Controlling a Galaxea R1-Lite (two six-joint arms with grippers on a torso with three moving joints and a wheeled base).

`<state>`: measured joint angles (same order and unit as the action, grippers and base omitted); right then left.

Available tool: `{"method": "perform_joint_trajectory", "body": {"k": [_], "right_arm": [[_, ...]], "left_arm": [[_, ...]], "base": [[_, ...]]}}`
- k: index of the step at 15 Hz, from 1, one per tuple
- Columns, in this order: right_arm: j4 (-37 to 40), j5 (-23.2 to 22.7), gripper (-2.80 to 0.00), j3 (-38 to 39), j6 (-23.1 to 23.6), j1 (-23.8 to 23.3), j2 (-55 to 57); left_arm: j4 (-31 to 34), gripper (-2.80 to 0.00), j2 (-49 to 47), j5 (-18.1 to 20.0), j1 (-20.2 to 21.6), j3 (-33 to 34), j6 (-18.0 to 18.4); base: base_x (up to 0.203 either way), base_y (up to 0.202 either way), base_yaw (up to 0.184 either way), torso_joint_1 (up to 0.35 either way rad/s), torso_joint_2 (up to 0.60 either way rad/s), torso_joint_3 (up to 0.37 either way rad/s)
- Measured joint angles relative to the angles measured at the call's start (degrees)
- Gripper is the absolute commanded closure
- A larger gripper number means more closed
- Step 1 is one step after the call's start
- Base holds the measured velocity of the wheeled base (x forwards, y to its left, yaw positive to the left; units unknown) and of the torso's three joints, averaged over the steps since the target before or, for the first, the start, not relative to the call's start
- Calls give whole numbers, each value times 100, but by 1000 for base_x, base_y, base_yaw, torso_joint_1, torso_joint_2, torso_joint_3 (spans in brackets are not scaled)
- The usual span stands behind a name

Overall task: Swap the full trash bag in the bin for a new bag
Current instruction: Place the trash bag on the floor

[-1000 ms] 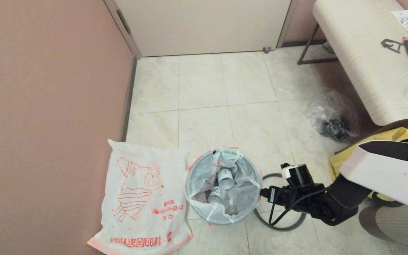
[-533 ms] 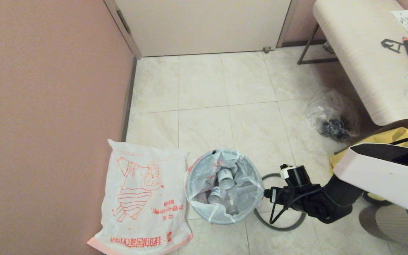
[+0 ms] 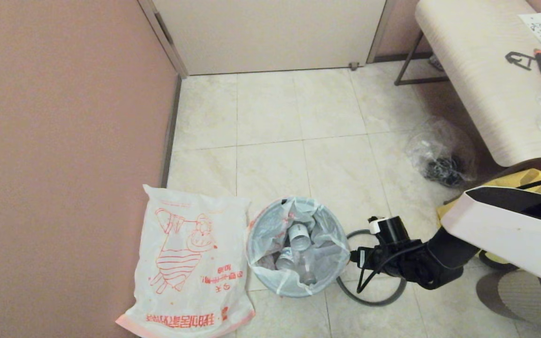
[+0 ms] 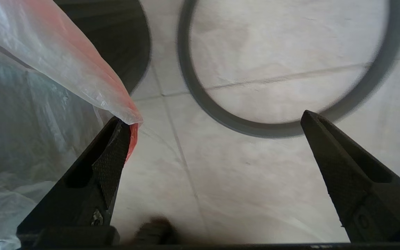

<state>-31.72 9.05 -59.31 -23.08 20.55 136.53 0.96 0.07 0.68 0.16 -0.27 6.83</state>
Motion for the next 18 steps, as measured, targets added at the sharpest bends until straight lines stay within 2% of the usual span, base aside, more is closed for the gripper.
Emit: {"method": "perform_joint_trajectory", "body": {"k": [2,8,10,13,16,18], "right_arm": [[470,160,-280,-102,4,28,-101],[559,134,-280,-159,-320,163,-98],[755,321,-280,-113,-460,305,-182],[1472,644,-280,-192,-636,417,-343],[2280,740,-280,-494,-710,417,-332],[2514,767,-280,-648,-763,402,-277]], "left_arm": [[2,0,0,2,0,0,0],[0,0,0,2,0,0,0],[-2,0,0,2,0,0,-2],[-2,0,0,2,0,0,2],[0,0,0,2,0,0,0],[0,0,0,4,0,0,0]], "base": [[0,0,0,0,0,0],[0,0,0,0,0,0],[0,0,0,0,0,0],[0,0,0,0,0,0],[0,0,0,0,0,0],[0,0,0,0,0,0]]}}
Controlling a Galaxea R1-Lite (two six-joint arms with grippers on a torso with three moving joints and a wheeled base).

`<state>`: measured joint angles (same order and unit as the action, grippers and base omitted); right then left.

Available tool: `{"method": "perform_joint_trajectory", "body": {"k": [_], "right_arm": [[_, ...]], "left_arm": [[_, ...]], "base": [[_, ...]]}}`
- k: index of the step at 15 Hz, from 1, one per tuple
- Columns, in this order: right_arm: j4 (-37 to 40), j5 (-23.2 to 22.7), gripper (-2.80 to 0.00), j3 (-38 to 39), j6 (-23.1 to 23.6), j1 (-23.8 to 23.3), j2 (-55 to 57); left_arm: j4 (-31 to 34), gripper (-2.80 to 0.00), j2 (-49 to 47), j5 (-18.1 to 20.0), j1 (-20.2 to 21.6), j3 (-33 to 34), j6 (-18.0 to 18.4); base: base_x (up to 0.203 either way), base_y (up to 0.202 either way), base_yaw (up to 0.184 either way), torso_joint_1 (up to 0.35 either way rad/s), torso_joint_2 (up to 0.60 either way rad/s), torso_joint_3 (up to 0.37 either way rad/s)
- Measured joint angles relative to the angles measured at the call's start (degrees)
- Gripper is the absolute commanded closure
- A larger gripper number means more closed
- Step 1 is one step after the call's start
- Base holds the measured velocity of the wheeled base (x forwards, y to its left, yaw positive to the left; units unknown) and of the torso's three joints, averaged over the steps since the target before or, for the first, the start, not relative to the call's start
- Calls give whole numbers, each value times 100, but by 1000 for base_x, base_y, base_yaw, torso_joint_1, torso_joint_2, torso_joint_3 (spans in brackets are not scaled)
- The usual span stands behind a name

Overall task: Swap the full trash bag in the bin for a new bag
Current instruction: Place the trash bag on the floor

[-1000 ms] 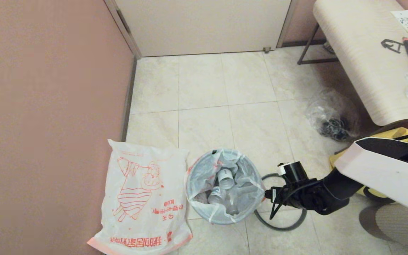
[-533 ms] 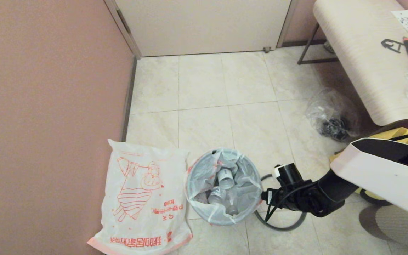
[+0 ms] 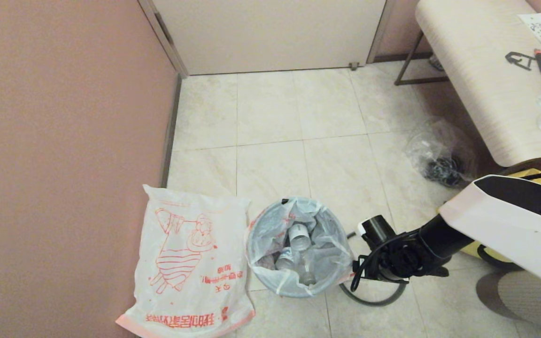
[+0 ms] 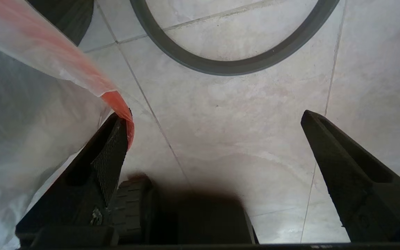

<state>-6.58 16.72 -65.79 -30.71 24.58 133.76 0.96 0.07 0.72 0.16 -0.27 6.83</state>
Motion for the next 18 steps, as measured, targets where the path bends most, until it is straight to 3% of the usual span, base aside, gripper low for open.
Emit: {"method": "perform_joint_trajectory", "body": {"k": [6,12,18], "right_arm": [[-28,230,-280,-333,190,-43,377],[-571,-838,-280,-508,191,-143,461],[-690,-857,-280,-564,316,-260,586]], "left_arm": [[-2,0,0,-2,0,0,0],[0,0,0,-2,0,0,-2],[0,0,0,-4,0,0,0]], "base": [[0,0,0,0,0,0],[0,0,0,0,0,0],[0,0,0,0,0,0]]}}
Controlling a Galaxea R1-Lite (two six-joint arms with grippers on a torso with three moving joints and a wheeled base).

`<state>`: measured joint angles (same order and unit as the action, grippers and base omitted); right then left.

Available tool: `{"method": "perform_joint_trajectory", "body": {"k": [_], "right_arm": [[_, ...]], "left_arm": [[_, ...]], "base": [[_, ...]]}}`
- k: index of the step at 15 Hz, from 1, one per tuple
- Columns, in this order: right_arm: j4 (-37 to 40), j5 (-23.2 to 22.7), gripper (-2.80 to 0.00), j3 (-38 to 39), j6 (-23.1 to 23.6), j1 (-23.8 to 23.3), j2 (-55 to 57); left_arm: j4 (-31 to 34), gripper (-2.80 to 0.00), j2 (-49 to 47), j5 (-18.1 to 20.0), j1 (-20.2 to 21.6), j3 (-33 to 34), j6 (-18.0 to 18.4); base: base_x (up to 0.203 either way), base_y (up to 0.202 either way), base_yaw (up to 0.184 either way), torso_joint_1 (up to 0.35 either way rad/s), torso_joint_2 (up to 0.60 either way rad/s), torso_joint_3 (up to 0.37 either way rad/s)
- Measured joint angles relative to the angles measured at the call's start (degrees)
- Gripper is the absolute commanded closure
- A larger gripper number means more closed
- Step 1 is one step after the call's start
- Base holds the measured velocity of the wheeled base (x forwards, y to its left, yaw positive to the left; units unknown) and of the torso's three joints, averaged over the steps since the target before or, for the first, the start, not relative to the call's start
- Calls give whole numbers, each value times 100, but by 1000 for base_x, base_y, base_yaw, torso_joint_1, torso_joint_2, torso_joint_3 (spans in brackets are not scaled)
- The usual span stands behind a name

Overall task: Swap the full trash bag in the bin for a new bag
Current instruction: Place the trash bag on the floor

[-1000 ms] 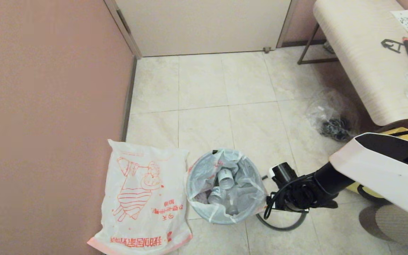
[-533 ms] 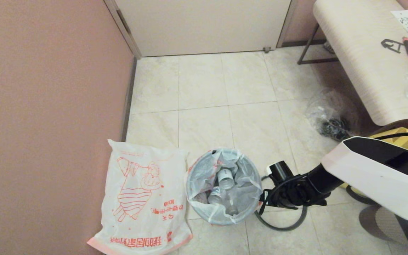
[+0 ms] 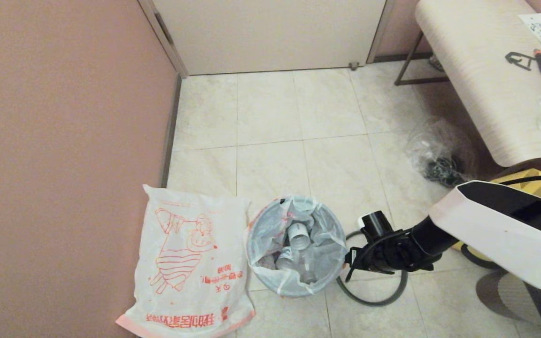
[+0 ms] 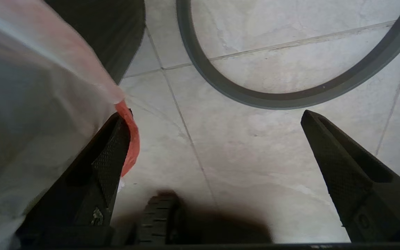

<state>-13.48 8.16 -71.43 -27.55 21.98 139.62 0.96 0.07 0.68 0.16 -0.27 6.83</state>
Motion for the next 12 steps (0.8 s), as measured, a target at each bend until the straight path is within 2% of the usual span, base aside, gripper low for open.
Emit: {"method": "perform_joint_trajectory", "body": {"k": [8,10,12], "right_arm": [[-192,77,-280,-213,495,-136,437],[-506,-76,-280,-155,417,-142,418],[-883,-554,-280,105,338,-109,277]], "left_arm": [[0,0,0,-2,0,0,-2],[-2,0,0,2,0,0,0],[0,0,0,0,0,0,0]], "base": [[0,0,0,0,0,0],[0,0,0,0,0,0],[0,0,0,0,0,0]]}}
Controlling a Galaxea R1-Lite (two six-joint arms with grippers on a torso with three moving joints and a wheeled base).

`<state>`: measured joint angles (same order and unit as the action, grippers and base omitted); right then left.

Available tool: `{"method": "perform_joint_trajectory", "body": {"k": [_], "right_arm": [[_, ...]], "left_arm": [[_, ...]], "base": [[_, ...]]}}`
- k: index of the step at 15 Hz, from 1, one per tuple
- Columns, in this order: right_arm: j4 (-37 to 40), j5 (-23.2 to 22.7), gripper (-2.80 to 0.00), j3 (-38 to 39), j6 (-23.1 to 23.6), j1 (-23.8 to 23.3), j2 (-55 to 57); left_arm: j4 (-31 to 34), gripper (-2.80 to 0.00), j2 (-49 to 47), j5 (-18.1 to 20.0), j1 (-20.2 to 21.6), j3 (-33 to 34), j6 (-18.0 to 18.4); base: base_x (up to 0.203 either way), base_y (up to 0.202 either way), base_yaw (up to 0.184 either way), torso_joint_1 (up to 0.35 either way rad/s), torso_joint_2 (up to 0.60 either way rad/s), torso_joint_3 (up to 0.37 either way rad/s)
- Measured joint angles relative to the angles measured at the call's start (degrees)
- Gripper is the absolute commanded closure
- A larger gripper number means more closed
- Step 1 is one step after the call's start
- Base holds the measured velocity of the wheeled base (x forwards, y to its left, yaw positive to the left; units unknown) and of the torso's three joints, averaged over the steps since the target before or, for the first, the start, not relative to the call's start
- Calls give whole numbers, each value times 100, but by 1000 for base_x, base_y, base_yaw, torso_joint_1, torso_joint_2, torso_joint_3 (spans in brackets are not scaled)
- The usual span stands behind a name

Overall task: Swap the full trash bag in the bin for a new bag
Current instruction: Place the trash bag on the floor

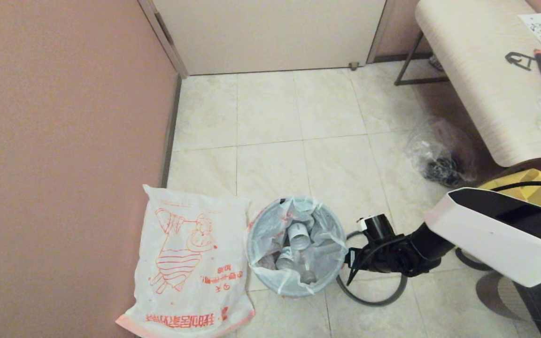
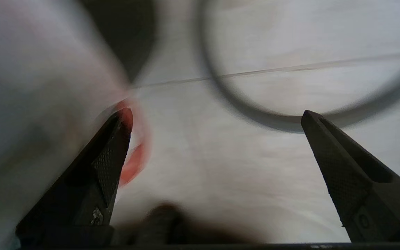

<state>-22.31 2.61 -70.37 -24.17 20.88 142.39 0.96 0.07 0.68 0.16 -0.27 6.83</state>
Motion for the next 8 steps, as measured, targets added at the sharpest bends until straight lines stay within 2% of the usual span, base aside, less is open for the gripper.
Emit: {"method": "perform_joint_trajectory", "body": {"k": [4,6,8], "right_arm": [[-150,-466,-280,153,133,60,41],[-133,-511,-280,216,397,85,93],[-133,-462,-280,208,441,85,169]], "left_arm": [[-2,0,0,0,0,0,-2],[0,0,0,0,-2,0,-2],[-2,0,0,0,0,0,-2]], "base": [[0,0,0,0,0,0],[0,0,0,0,0,0],[0,0,0,0,0,0]]}}
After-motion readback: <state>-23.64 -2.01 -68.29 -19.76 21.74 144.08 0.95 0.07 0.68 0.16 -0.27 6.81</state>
